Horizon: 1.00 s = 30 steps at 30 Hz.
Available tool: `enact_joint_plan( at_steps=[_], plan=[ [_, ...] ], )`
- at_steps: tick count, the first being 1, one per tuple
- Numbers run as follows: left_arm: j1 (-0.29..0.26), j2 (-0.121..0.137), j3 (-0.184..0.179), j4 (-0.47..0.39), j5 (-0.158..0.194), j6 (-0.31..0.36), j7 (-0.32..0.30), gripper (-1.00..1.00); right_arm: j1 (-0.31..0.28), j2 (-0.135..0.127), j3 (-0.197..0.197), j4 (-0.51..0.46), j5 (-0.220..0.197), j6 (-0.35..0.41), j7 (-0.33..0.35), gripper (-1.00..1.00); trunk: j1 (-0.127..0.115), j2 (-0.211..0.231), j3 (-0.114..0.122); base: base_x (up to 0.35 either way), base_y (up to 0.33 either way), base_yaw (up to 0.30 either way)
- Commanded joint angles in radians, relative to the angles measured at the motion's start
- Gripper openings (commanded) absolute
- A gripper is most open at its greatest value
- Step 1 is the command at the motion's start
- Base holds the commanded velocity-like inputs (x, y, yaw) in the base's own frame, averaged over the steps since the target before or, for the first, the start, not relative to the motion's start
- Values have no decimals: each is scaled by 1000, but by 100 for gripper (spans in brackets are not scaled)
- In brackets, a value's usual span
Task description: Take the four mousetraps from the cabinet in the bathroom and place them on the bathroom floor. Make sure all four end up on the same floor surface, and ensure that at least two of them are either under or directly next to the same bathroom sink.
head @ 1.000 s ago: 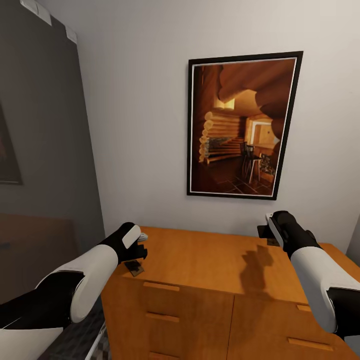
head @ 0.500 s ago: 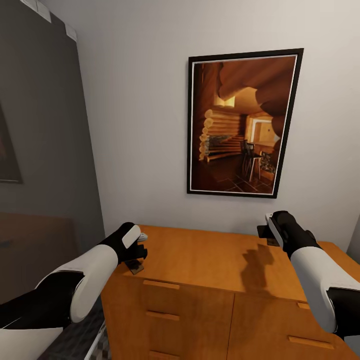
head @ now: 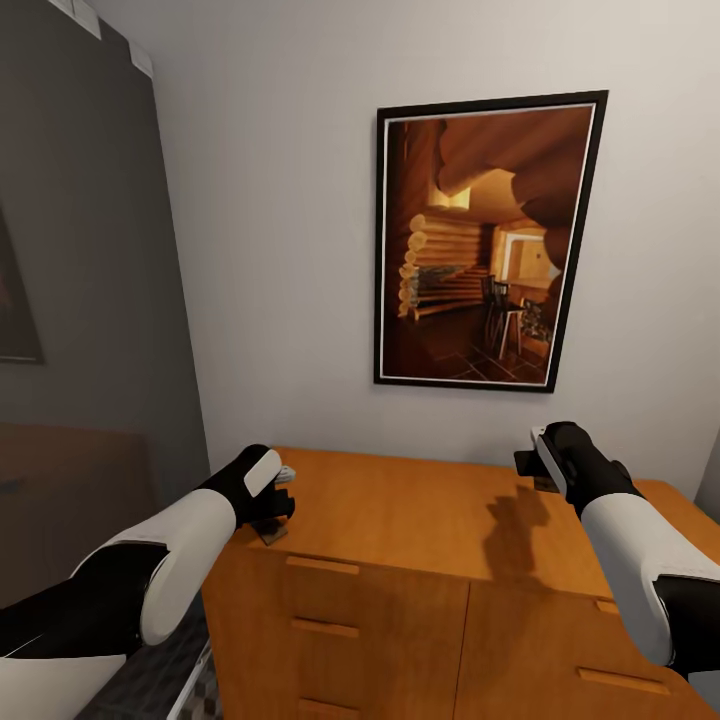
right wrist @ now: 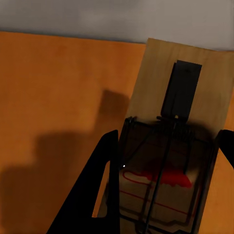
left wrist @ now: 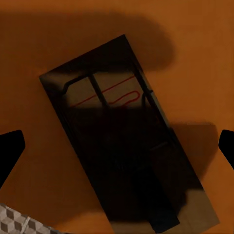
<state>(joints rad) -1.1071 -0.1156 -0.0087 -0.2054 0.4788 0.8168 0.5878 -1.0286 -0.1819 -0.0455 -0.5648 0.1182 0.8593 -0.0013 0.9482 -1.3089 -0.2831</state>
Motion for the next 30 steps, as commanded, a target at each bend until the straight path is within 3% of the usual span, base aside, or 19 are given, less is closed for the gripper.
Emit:
enact_joint_plan(
  at_steps=[1,4,30],
  plan=[
    [0,0,-1,-2,10,2,9,100,-1,1,-4,-1,8,4,6,-100,4,-8,-5,0,0,0],
    [0,0,-1,-2,10,2,9,100,-1,1,-4,-1,8,4,5,-100,15,-29,-14,0,0,0],
    [0,0,-1,-2,9,1,7,100,-1,1,-4,0,9,4,5,-100,15,-29,-14,0,0,0]
  ],
)
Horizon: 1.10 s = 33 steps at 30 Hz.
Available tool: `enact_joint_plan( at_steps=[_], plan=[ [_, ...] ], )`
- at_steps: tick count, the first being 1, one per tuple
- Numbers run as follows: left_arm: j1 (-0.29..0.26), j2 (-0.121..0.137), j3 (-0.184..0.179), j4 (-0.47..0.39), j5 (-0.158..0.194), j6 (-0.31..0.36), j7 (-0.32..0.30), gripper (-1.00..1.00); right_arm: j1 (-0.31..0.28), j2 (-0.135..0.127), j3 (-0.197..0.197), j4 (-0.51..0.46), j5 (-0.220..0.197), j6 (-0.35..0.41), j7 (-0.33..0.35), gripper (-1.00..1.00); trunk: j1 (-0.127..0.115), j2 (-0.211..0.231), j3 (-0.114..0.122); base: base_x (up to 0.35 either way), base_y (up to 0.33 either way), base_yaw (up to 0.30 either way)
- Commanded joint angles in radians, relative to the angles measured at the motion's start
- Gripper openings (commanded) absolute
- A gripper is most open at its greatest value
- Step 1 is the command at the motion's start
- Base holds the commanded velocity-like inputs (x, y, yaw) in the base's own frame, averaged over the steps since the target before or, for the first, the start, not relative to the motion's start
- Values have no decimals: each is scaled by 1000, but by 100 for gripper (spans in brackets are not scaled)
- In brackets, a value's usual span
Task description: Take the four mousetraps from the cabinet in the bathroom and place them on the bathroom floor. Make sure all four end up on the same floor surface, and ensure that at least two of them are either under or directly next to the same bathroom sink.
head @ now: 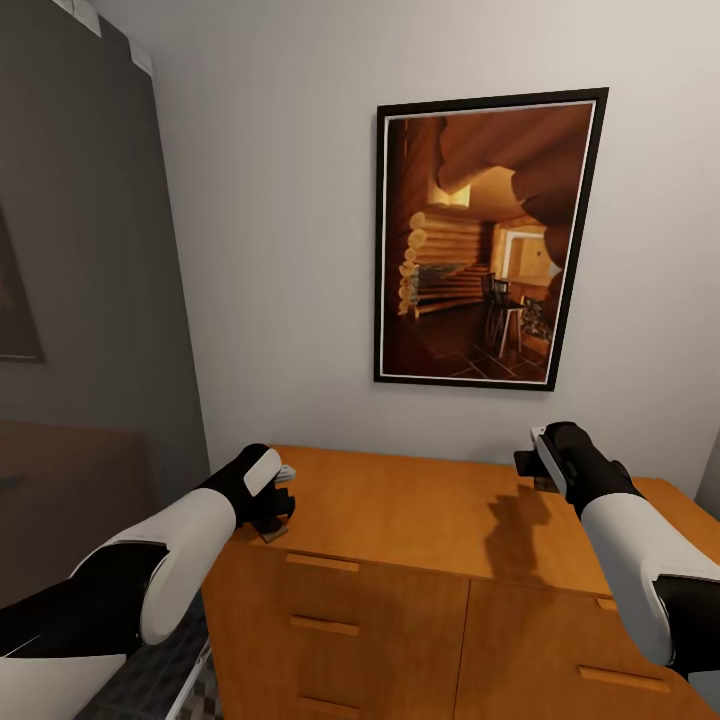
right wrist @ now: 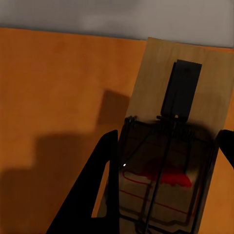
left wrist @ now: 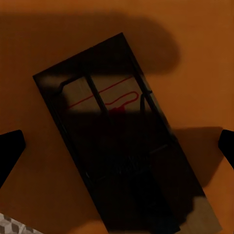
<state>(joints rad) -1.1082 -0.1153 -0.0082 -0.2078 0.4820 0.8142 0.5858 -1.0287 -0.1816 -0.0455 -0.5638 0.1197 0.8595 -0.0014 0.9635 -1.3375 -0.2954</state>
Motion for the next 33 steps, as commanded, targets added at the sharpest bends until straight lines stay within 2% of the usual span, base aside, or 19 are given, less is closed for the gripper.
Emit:
enact_joint_plan(
  at_steps=[1,11,21,22,33],
  plan=[
    [1,0,-2,1,6,4,9,100,-1,1,-4,-1,7,4,5,-100,0,-1,-2,0,0,0],
    [1,-1,-3,1,6,0,10,100,-1,1,-4,0,8,4,5,-100,0,-1,-2,0,0,0],
    [1,0,-2,1,7,2,9,100,-1,1,-4,4,34,-1,6,-100,0,-1,-2,0,0,0],
    [1,1,-3,1,7,2,9,-100,-1,1,-4,5,35,-2,6,-100,0,-1,-2,0,0,0],
    [1,3,-3,1,12,0,8,-100,-1,1,-4,6,38,-3,7,-100,0,-1,-2,0,0,0]
  ],
)
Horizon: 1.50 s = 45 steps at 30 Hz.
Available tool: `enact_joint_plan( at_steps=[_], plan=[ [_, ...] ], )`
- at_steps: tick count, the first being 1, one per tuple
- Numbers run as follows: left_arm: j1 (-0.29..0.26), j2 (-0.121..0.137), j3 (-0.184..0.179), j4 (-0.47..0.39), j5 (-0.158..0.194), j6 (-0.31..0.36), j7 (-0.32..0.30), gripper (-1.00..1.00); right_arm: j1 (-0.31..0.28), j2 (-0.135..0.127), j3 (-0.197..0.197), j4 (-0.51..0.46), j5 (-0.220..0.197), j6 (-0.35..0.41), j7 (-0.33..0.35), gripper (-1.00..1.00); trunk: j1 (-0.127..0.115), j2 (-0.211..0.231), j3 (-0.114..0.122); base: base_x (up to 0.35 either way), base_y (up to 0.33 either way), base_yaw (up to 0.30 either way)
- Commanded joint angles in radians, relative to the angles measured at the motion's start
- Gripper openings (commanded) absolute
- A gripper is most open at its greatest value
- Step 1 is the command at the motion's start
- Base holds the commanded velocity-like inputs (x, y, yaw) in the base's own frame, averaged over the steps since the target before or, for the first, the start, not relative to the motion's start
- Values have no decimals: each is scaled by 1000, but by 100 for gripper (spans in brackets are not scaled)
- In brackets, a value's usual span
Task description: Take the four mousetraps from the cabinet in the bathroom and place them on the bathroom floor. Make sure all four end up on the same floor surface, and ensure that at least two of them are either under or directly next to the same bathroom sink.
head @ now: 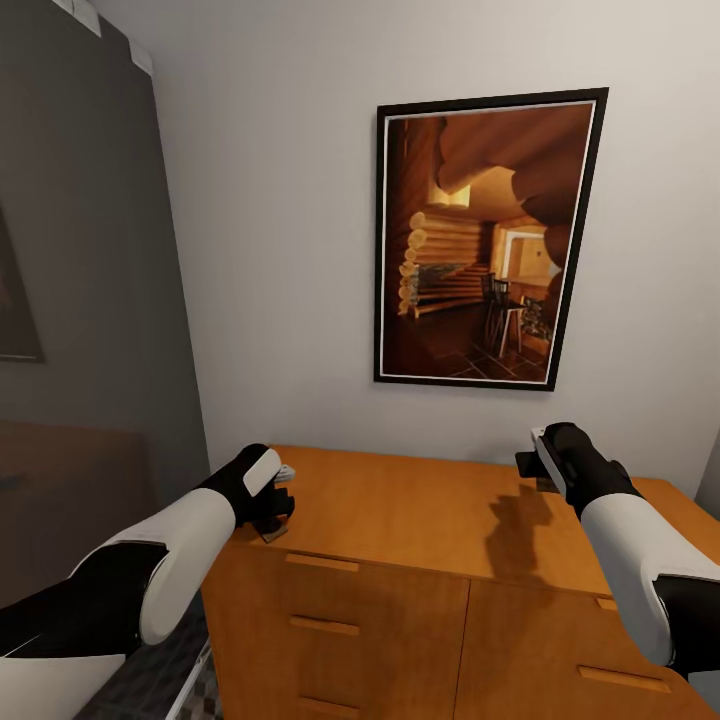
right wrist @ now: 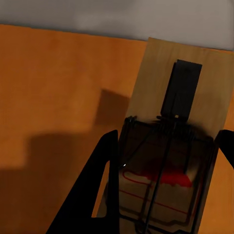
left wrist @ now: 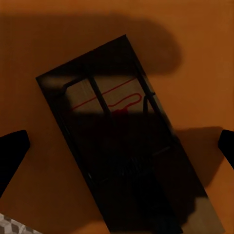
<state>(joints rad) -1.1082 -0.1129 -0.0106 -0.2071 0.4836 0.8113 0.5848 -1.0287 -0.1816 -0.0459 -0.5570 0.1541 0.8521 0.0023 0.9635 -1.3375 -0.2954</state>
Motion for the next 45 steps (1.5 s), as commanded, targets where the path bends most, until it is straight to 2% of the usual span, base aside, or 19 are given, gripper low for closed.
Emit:
enact_joint_plan(
  at_steps=[1,30,31,45],
  plan=[
    [1,0,0,1,10,3,9,-100,-1,1,-3,-1,4,4,3,-100,0,-1,-2,0,0,0],
    [1,-1,1,0,6,2,4,-100,-1,0,-3,0,4,4,7,-100,0,-1,-2,0,0,0],
    [1,-1,1,0,7,2,3,100,-1,0,-3,0,4,4,7,-100,0,-1,-2,0,0,0],
    [1,-2,1,-1,6,2,1,100,-1,0,-3,2,3,4,7,-100,0,-1,-2,0,0,0]
  ],
)
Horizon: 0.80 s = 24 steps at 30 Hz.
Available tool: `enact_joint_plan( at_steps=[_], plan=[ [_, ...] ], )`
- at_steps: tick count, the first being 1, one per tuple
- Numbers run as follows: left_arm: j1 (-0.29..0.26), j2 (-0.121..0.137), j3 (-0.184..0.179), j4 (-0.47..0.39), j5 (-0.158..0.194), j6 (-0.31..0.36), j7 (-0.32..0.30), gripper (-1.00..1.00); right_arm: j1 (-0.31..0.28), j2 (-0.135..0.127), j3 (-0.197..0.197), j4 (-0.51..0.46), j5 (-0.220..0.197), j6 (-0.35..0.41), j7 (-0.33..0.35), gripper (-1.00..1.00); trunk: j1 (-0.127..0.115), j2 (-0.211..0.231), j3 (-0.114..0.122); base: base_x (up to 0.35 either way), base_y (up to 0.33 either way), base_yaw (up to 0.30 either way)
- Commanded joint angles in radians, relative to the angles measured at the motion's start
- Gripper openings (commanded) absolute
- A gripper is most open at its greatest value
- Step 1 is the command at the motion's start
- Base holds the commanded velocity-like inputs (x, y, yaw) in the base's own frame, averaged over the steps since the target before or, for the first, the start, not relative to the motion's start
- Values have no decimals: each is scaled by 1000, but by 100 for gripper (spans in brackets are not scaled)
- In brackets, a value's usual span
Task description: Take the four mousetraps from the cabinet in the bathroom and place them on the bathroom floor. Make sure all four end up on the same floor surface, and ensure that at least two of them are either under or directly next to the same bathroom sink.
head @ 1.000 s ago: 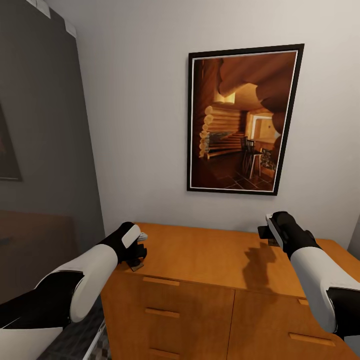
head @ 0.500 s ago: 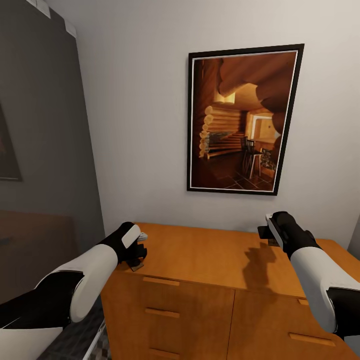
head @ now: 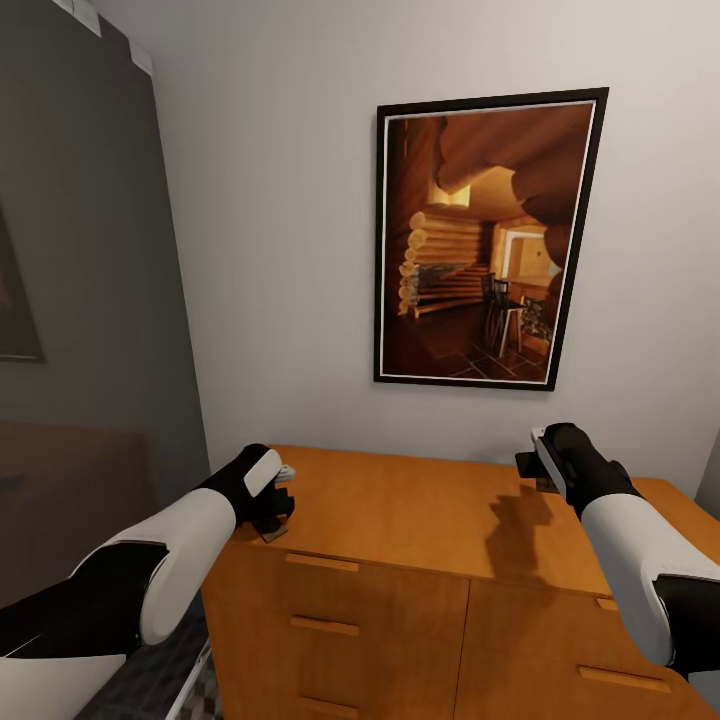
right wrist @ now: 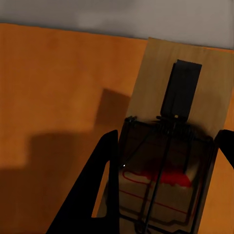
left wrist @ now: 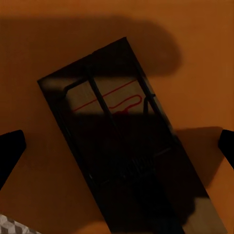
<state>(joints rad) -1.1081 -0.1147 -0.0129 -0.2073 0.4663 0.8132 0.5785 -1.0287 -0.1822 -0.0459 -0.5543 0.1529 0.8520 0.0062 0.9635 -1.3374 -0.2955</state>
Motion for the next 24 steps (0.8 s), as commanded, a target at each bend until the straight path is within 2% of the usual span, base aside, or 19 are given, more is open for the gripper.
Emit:
enact_joint_plan(
  at_steps=[1,24],
  plan=[
    [1,0,4,-1,23,0,7,100,-1,0,-3,-1,4,4,3,-100,0,-1,-2,0,0,0],
    [1,-3,8,-13,22,4,9,100,-1,0,-3,-1,4,4,3,-100,0,-1,-2,0,0,0]
  ],
)
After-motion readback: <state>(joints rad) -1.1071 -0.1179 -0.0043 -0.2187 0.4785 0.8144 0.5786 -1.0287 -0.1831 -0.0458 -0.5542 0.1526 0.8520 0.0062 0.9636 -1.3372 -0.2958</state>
